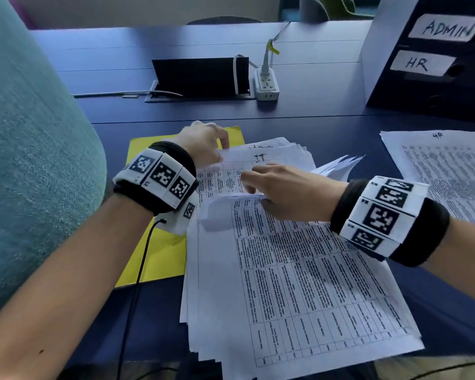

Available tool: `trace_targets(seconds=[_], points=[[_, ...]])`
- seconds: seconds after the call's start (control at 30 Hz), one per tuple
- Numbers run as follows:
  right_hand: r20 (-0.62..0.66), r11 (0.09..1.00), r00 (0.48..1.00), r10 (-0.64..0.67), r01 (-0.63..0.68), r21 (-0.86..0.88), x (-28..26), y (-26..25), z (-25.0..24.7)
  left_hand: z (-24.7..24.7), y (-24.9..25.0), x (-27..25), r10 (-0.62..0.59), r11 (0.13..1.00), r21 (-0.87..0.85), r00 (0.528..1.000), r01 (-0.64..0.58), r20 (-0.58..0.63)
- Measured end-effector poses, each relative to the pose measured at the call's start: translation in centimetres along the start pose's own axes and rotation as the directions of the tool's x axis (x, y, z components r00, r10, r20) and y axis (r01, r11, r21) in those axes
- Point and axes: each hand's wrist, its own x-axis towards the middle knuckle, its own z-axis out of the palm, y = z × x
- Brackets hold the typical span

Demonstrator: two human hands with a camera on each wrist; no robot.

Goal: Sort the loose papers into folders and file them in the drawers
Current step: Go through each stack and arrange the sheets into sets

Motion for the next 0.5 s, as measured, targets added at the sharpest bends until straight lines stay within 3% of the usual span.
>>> trace_targets(seconds=[0.1, 0.3, 0.5], points=[[-0.015, 1.000, 1.000, 0.021, -0.021, 0.016, 0.1, 0.1, 0.2, -0.3, 0.0, -0.6, 0.016, 0.999, -0.049, 0.997, -0.020, -0.075], [-0.172, 0.989, 0.977, 0.123, -0.106, 0.108, 0.7, 1.2, 0.1, -1.3, -0.8, -2.2, 0.119, 0.984, -0.118, 0.987, -0.132, -0.110], [-0.123, 0.988, 0.981, 0.151, -0.145, 0.056, 1.3, 1.6, -0.3, -1.4, -1.5, -2.8, 0.187, 0.968, -0.152, 0.977, -0.201, -0.099]])
